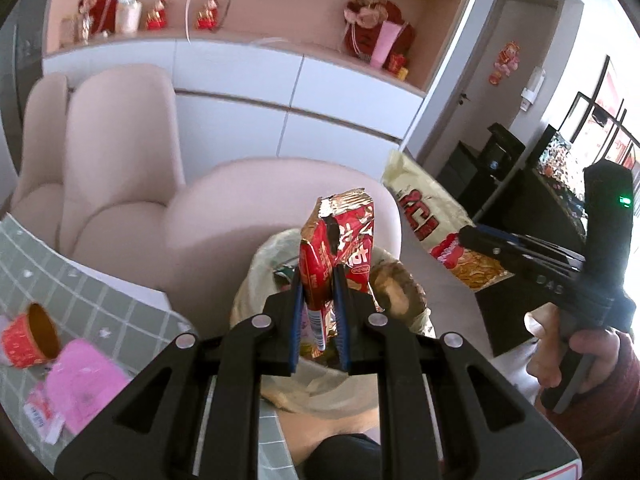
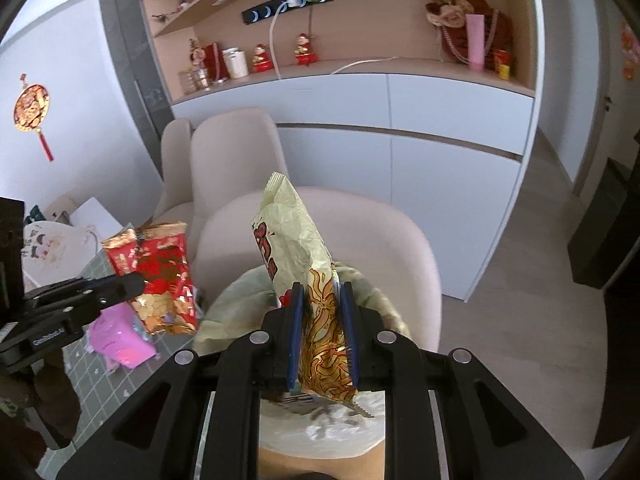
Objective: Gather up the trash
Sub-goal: 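Carry the red bag with the left gripper while the right carries the yellow bag to the bin, then open the left gripper to drop the red bag while the right releases the yellow bag into the bin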
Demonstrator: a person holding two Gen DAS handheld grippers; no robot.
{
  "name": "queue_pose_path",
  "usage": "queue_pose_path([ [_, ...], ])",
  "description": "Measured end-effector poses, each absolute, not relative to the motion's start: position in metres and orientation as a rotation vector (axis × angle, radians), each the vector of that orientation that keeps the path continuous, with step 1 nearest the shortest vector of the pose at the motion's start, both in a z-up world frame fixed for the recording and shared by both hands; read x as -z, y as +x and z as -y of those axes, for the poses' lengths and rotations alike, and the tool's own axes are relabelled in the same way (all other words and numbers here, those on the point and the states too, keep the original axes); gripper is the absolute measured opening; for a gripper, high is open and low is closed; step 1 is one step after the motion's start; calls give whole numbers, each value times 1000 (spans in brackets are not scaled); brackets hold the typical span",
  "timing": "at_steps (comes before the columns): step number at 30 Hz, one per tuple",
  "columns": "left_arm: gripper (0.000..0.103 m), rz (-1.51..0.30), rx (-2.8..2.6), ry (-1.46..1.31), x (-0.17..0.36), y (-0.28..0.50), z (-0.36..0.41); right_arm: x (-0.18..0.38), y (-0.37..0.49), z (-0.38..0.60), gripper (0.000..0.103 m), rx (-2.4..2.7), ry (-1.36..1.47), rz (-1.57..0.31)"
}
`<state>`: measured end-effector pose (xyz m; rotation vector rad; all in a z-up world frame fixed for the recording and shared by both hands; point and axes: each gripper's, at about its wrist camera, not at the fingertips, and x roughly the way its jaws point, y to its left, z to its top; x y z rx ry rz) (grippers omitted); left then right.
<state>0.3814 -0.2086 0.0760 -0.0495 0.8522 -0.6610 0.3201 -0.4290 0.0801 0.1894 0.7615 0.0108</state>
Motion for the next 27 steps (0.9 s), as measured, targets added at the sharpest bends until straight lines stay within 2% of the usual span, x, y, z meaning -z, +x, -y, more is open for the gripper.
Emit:
queue_pose_path([
  [13, 14, -1059, 731, -8, -5, 420, 258, -56, 346, 439, 19, 11, 224, -823],
  [14, 18, -1062, 739, -6, -4, 420, 260, -55, 347, 439, 19, 11, 225, -826],
  [16, 39, -1050, 747, -1, -4, 418, 260, -53, 350, 439, 19, 11, 227, -831],
  [17, 43, -1038, 746, -2, -5, 418, 259, -52, 350, 439, 19, 10, 228, -833],
  [23, 45, -992, 700, -37, -19, 416, 238, -44, 359, 430, 19, -21, 225, -858],
  [27, 45, -977, 668, -87, -27, 412, 217, -19, 370, 409, 19, -73, 209, -929],
])
